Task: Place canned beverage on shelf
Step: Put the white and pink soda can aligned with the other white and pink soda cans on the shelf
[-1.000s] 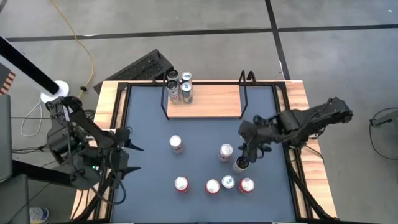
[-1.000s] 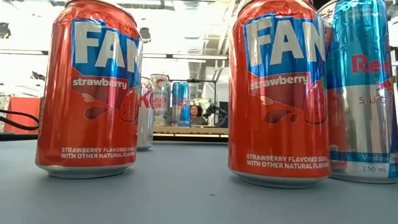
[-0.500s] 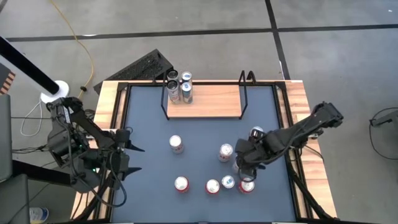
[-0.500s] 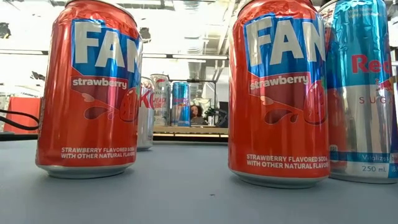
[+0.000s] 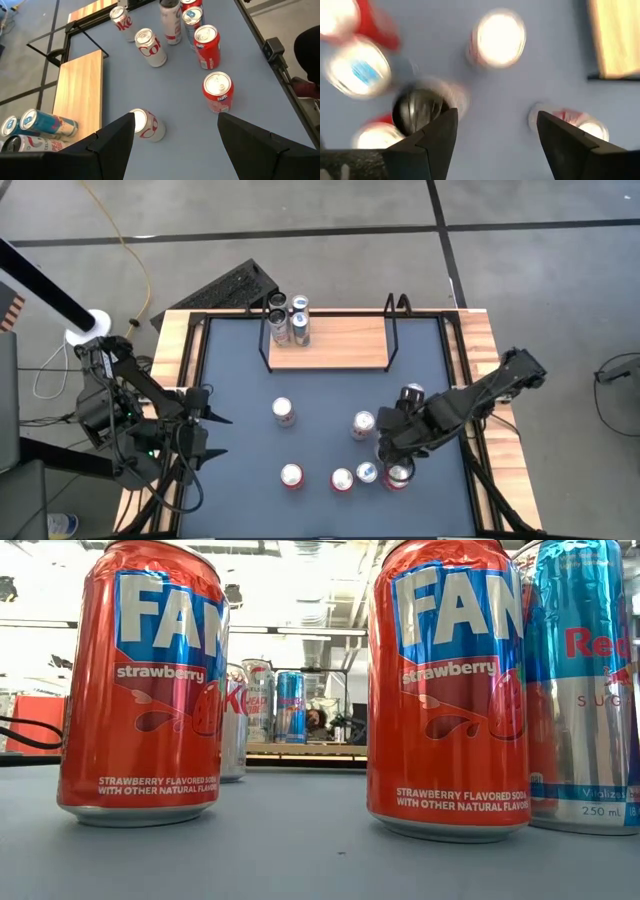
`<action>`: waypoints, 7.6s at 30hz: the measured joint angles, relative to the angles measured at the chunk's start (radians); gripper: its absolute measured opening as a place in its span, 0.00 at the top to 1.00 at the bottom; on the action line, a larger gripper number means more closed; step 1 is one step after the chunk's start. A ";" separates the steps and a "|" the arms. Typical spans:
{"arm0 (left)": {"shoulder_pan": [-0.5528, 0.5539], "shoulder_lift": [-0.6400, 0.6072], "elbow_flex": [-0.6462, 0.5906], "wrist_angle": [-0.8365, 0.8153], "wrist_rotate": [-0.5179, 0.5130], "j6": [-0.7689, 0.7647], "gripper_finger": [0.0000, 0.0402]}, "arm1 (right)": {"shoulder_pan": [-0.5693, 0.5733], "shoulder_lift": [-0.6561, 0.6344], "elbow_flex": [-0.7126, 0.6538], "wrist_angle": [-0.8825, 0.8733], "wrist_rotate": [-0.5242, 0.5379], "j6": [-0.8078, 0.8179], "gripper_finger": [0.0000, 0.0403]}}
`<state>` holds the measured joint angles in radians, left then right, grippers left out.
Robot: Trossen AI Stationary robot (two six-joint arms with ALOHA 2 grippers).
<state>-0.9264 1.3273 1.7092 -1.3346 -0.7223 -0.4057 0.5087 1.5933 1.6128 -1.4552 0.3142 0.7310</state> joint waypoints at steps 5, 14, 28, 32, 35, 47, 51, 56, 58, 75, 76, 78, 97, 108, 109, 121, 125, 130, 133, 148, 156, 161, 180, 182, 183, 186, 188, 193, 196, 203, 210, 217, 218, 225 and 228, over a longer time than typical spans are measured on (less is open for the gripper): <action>0.000 0.000 0.000 -0.001 0.000 0.000 0.32 | 0.024 -0.002 0.075 0.004 0.026 0.057 0.31; 0.000 0.000 0.000 -0.001 -0.001 0.000 0.32 | 0.052 0.025 0.078 0.022 0.032 0.063 0.31; 0.000 0.000 0.000 -0.002 0.003 -0.015 0.32 | 0.018 0.132 0.077 -0.015 -0.094 0.060 0.31; 0.000 0.000 0.000 -0.003 0.005 -0.013 0.32 | 0.018 0.130 0.077 -0.021 -0.098 0.075 0.31; 0.000 0.000 0.000 -0.007 0.008 -0.014 0.32 | 0.007 0.128 0.077 -0.027 -0.106 0.096 0.29; 0.000 0.001 0.000 -0.007 0.027 -0.007 0.32 | -0.012 0.162 0.077 -0.038 -0.145 0.079 0.12; 0.000 0.001 0.000 -0.007 0.027 -0.013 0.32 | -0.026 0.161 0.077 -0.051 -0.137 0.073 0.13; 0.000 0.001 0.000 -0.007 0.036 -0.023 0.32 | -0.026 0.158 0.044 -0.052 -0.137 0.088 0.14; 0.000 0.001 0.000 -0.007 0.038 -0.021 0.32 | -0.026 0.156 0.038 -0.028 -0.148 0.085 0.14; 0.000 0.001 0.000 -0.010 0.036 -0.023 0.32 | -0.010 0.093 0.047 -0.014 -0.086 0.129 0.14; 0.000 0.001 0.000 -0.010 0.036 -0.023 0.32 | -0.005 0.096 0.047 -0.014 -0.086 0.129 0.14; 0.000 0.001 0.000 -0.010 0.035 -0.023 0.32 | 0.003 0.098 0.047 -0.011 -0.086 0.129 0.14; 0.000 0.001 0.000 -0.010 0.037 -0.033 0.32 | 0.000 0.097 -0.097 0.079 -0.137 0.136 0.14; 0.000 0.001 0.000 -0.010 0.036 -0.041 0.32 | -0.016 0.097 -0.103 0.108 -0.185 0.066 0.20; 0.000 0.001 0.000 -0.010 0.036 -0.043 0.32 | -0.019 0.097 -0.103 0.108 -0.186 0.057 0.21; -0.001 0.001 0.000 -0.010 0.044 -0.043 0.32 | -0.040 0.096 -0.180 0.189 -0.255 0.038 0.25; -0.001 0.001 0.000 -0.010 0.045 -0.029 0.32 | -0.040 0.095 -0.219 0.224 -0.263 0.036 0.29; -0.001 0.001 0.000 -0.010 0.045 -0.026 0.32 | -0.040 0.084 -0.227 0.219 -0.266 0.054 0.34; -0.001 0.001 0.000 -0.010 0.045 -0.026 0.32 | -0.040 0.069 -0.228 0.222 -0.266 0.055 0.38; -0.001 0.001 0.000 -0.016 0.045 -0.023 0.32 | -0.049 0.061 -0.131 0.076 -0.228 0.050 0.41; -0.001 0.001 0.000 -0.020 0.046 -0.022 0.32 | -0.102 0.060 0.101 -0.088 -0.180 -0.012 0.41; -0.001 0.001 0.000 -0.021 0.046 -0.022 0.32 | -0.176 0.060 0.209 -0.116 -0.137 -0.114 0.41; -0.001 0.001 0.000 -0.021 0.044 -0.011 0.32 | -0.492 0.109 0.260 0.049 -0.076 -0.564 0.41; -0.001 0.001 0.000 -0.022 0.040 0.002 0.32 | -0.520 0.131 0.260 0.099 -0.077 -0.629 0.41; -0.001 0.001 0.000 -0.021 0.040 0.002 0.32 | -0.535 0.144 0.260 0.125 -0.077 -0.661 0.41; -0.001 0.001 0.000 -0.021 0.039 0.002 0.32 | -0.578 0.182 0.260 0.201 -0.086 -0.746 0.41; -0.001 0.001 0.000 -0.021 0.038 0.002 0.32 | -0.608 0.204 0.260 0.255 -0.105 -0.792 0.41; -0.001 0.001 0.000 -0.021 0.037 0.002 0.32 | -0.674 0.298 0.352 0.294 -0.126 -0.872 0.41; -0.001 0.001 0.000 -0.021 0.037 0.002 0.32 | -0.706 0.380 0.459 0.240 -0.131 -0.910 0.41; -0.001 0.001 0.000 -0.022 0.036 0.002 0.32 | -0.756 0.573 0.732 0.092 -0.139 -1.007 0.41; -0.001 0.001 0.000 -0.022 0.033 0.007 0.32 | -0.768 0.600 0.722 0.125 -0.200 -1.073 0.41; -0.001 0.001 0.000 -0.022 0.026 0.017 0.32 | -0.775 0.603 0.724 0.127 -0.238 -1.096 0.41; -0.001 0.001 0.000 -0.022 0.026 0.017 0.32 | -0.778 0.603 0.724 0.124 -0.238 -1.097 0.41; 0.000 0.001 0.000 -0.022 0.014 0.019 0.32 | -0.807 0.605 0.724 0.120 -0.273 -1.101 0.41; -0.001 0.001 0.000 -0.022 0.008 0.020 0.32 | -0.813 0.605 0.724 0.121 -0.269 -1.107 0.41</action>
<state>-0.9270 1.3284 1.7096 -1.3563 -0.7143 -0.3859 -0.3046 2.1983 2.3363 -1.3346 0.0448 -0.3756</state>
